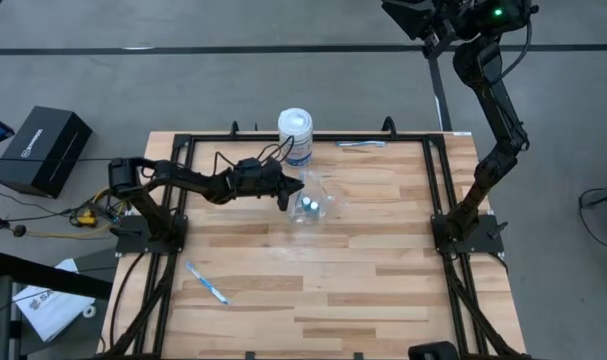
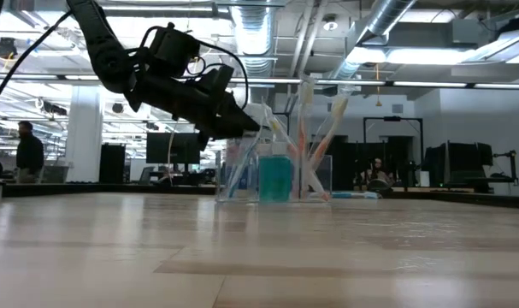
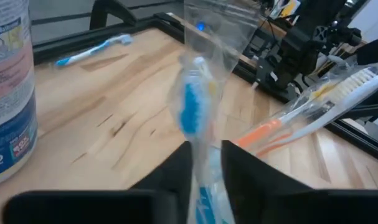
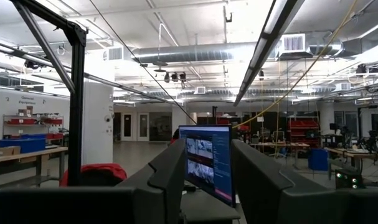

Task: Pick & Place toothbrushing station
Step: Put the middle blue toothbrush into the transparent organizer, then put the bottom blue toothbrush into the transparent organizer

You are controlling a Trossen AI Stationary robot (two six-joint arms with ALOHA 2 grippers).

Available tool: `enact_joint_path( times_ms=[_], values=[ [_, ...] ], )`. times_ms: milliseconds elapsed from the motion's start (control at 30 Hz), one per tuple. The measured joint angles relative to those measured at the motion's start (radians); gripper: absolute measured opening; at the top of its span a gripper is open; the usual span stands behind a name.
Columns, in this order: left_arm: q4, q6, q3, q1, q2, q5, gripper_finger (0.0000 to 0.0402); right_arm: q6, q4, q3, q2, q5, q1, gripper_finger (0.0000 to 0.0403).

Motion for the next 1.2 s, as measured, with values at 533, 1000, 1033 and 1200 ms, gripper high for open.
enact_joint_path(
  times_ms=[533, 1000, 1033, 1200],
  values=[
    [0.009, 0.062, 0.000, 0.006, -0.124, -0.025, 0.0225, 0.000, 0.000, 0.000, 0.000, -0.006, 0.000, 0.0120],
    [-0.264, 0.022, 0.002, 0.023, -0.509, -0.134, 0.0193, -0.011, 0.004, 0.000, 0.000, -0.047, 0.000, 0.0120],
    [-0.374, 0.020, 0.002, 0.023, -0.557, -0.143, 0.0188, -0.012, 0.004, 0.000, 0.000, -0.056, 0.000, 0.0120],
    [-1.022, 0.035, 0.040, 0.003, -0.764, -0.157, 0.0170, -0.026, 0.003, 0.000, 0.000, -0.082, 0.000, 0.0120]
  ],
)
